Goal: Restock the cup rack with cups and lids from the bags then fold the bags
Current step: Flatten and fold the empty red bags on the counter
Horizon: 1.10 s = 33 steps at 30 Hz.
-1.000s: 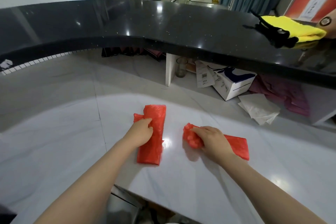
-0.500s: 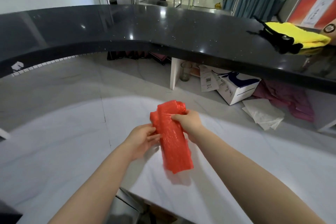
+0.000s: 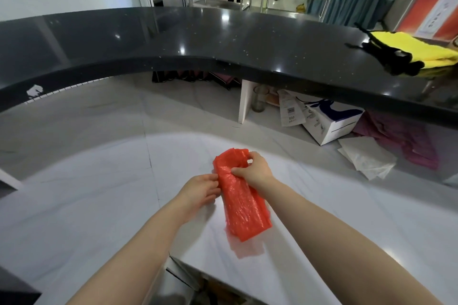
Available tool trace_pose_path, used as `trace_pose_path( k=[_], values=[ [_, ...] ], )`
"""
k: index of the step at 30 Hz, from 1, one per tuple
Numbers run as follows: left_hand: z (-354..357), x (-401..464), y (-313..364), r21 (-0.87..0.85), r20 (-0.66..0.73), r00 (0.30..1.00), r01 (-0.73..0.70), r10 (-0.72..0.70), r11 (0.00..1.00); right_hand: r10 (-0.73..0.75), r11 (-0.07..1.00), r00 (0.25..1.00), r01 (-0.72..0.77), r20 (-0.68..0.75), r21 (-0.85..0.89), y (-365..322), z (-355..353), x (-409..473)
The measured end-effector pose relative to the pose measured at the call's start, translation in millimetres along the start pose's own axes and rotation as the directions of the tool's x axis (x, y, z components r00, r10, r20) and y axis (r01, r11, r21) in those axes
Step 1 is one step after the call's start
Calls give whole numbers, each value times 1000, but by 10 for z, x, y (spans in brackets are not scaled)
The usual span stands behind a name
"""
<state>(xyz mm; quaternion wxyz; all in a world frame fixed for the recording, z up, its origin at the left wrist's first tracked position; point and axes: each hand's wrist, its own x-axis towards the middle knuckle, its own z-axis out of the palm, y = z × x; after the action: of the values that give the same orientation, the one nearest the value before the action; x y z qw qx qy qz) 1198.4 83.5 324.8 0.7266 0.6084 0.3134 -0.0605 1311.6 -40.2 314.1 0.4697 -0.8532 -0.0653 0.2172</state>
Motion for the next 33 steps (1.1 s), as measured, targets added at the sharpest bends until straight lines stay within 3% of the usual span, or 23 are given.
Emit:
trace_pose_path(
  k=[4, 6, 11, 15, 20, 24, 28, 30, 33],
  values=[
    [70, 58, -7, 92, -157, 981, -102, 115, 991, 45, 969, 999, -48, 21, 244, -3, -262, -64],
    [163, 89, 57, 180, -171, 965, -170, 201, 969, -12, 981, 999, 5, 36, 194, -37, -460, -112],
    [557, 142, 415, 321, 86, 914, -402, 397, 857, -189, 981, 979, 191, 78, -28, -97, -1021, -325],
    [960, 137, 550, 426, 222, 891, -453, 395, 783, -235, 968, 971, 237, 30, -77, 30, -1461, -540],
    [1465, 64, 488, 491, 414, 882, -425, 226, 761, -241, 967, 970, 242, 22, -84, 394, -1920, -793],
    [1910, 28, 405, 451, 413, 848, -508, 333, 734, -217, 972, 974, 208, -73, -107, 738, -2234, -974],
    [2327, 24, 361, 330, 386, 828, -537, 408, 777, -125, 942, 981, 69, -152, -329, 1192, -2654, -1314],
    [2539, -13, 328, 280, 422, 827, -508, 371, 814, -25, 967, 965, -42, -260, -251, 1479, -2840, -1597],
    [2928, -132, 232, 236, 537, 791, -474, 293, 848, 111, 994, 892, -89, -439, 69, 1855, -3007, -2084]
  ],
)
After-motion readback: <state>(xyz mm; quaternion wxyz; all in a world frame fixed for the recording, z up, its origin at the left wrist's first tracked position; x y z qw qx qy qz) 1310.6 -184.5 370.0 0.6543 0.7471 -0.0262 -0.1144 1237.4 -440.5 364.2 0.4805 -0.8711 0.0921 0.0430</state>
